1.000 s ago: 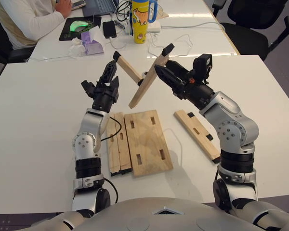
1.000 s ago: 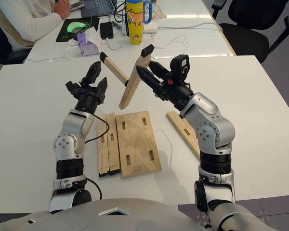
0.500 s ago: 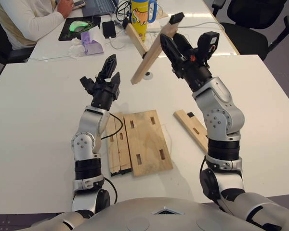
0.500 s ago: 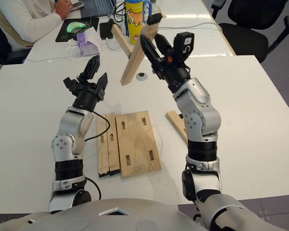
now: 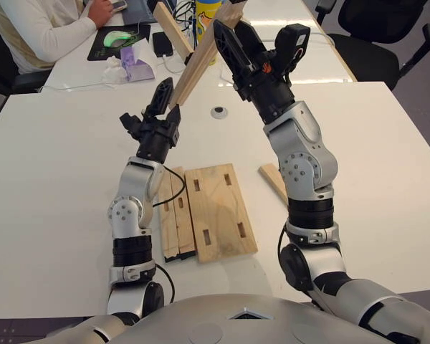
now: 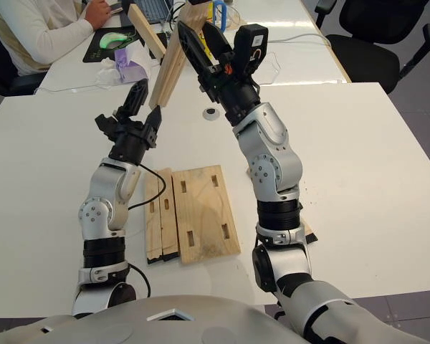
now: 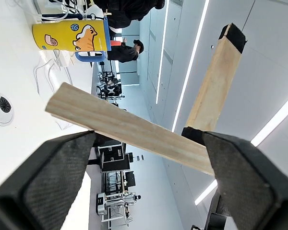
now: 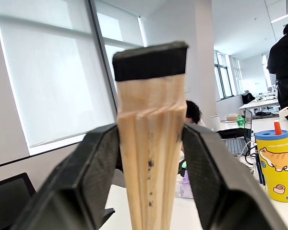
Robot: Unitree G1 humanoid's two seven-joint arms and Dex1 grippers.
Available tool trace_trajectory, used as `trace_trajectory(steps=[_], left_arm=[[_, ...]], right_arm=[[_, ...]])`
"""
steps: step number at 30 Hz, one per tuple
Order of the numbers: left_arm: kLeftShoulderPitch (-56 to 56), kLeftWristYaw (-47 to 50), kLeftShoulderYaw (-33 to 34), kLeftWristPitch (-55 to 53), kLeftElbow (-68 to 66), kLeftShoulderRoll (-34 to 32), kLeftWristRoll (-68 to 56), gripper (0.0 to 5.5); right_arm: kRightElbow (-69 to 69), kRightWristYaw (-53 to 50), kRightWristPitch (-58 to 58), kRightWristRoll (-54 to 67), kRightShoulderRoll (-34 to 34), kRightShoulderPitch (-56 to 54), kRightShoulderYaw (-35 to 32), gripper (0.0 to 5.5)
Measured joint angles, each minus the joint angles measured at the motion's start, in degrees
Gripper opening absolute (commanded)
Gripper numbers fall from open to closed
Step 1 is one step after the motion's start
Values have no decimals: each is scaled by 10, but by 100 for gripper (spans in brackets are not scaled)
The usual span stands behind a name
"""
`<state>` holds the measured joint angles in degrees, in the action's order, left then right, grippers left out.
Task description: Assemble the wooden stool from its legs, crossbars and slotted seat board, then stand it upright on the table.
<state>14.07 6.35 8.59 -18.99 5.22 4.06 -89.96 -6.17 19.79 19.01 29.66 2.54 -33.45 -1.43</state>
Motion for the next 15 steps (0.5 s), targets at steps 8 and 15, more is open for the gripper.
trace_trajectory(steps=[8,15], left_arm=[[1,-17,4,23,-3,0,-12,416],[5,-21,6,34,-10,1,-20,416]], right_arm=[[-25,12,14,13,5,7,15,206],[-47,33,37,31,-8,24,21,205]])
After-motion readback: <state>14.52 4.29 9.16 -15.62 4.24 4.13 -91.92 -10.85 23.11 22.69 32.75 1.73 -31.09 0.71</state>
